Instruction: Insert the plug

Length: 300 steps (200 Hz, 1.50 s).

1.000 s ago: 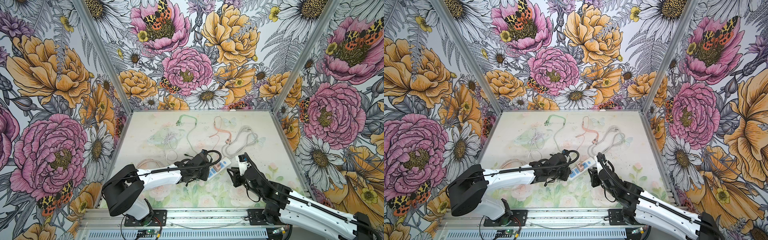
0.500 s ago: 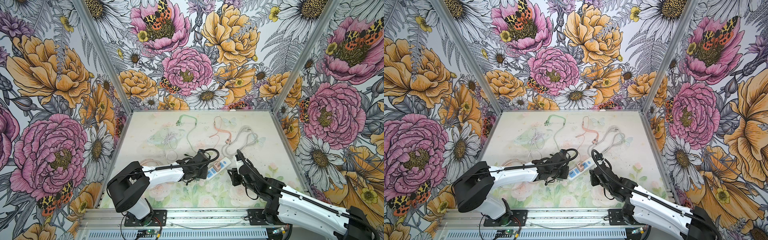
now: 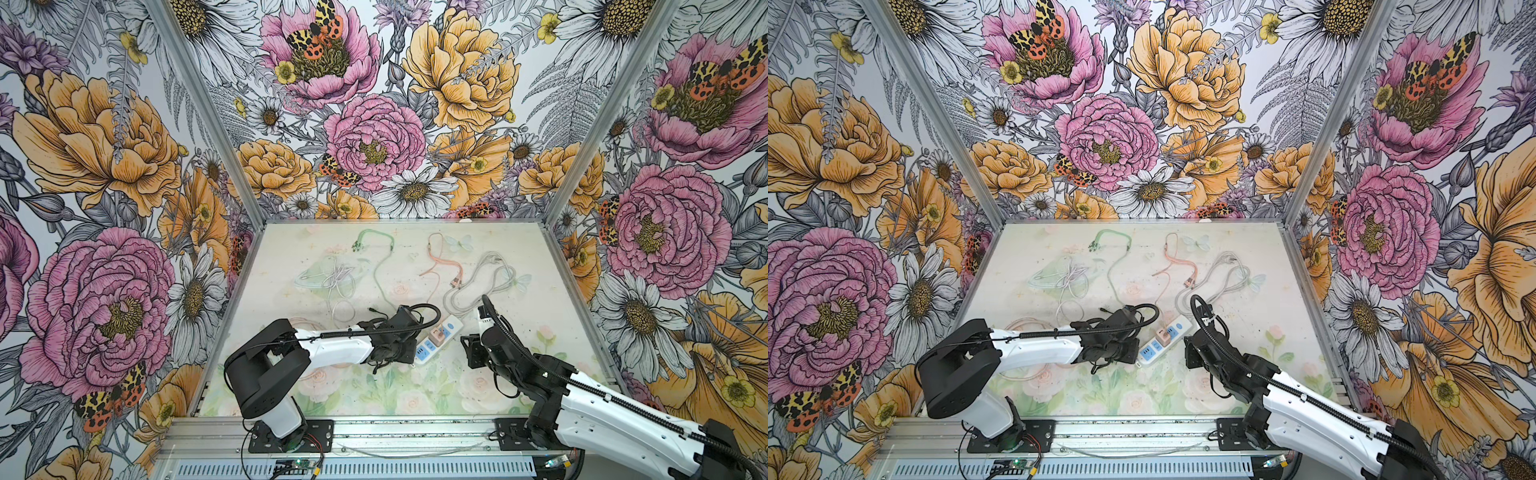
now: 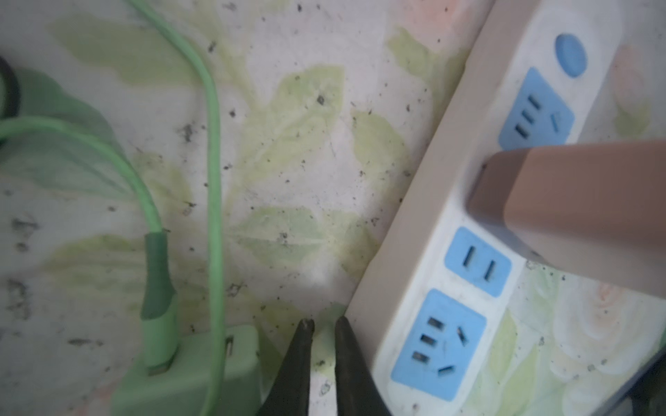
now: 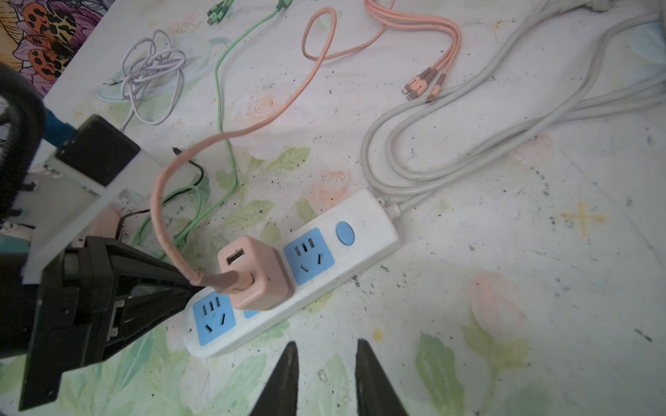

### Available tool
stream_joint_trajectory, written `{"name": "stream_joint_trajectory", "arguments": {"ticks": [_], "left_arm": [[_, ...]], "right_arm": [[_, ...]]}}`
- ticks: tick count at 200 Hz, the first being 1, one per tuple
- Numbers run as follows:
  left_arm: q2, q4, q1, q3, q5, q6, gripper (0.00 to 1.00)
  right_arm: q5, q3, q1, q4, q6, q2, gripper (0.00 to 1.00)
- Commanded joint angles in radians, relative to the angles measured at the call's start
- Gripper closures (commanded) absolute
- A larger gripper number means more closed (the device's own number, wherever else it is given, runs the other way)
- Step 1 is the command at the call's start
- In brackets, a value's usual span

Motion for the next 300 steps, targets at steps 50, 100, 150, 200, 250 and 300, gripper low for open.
{"name": "stream_joint_trajectory", "arguments": {"ticks": [50, 100, 150, 200, 250, 300], "left_arm": [[0.044, 0.115, -0.072, 0.040, 0.139, -0.004, 0.81], [0.098, 0.224, -0.106, 0.051, 0.188, -0.040, 0.81], [0.132, 0.298, -0.142, 0.061, 0.185, -0.077, 0.81], [0.146, 0.376, -0.158, 0.055, 0.175, -0.105, 0.80], [0.221, 0.441, -0.156, 0.074, 0.182, -0.131, 0.79], [0.237, 0.495, -0.105, 0.062, 0.162, -0.150, 0.79]], "right_arm": [[-0.018, 0.054, -0.108, -0.201, 0.108, 0.028, 0.74], [-0.091, 0.002, -0.169, -0.203, 0.151, 0.049, 0.76], [-0.219, -0.096, -0.227, -0.037, 0.202, 0.078, 0.77], [-0.250, -0.152, -0.273, 0.109, 0.204, 0.175, 0.80], [-0.291, -0.161, -0.293, 0.266, 0.206, 0.291, 0.81], [-0.332, -0.139, -0.327, 0.395, 0.206, 0.418, 0.83]]}}
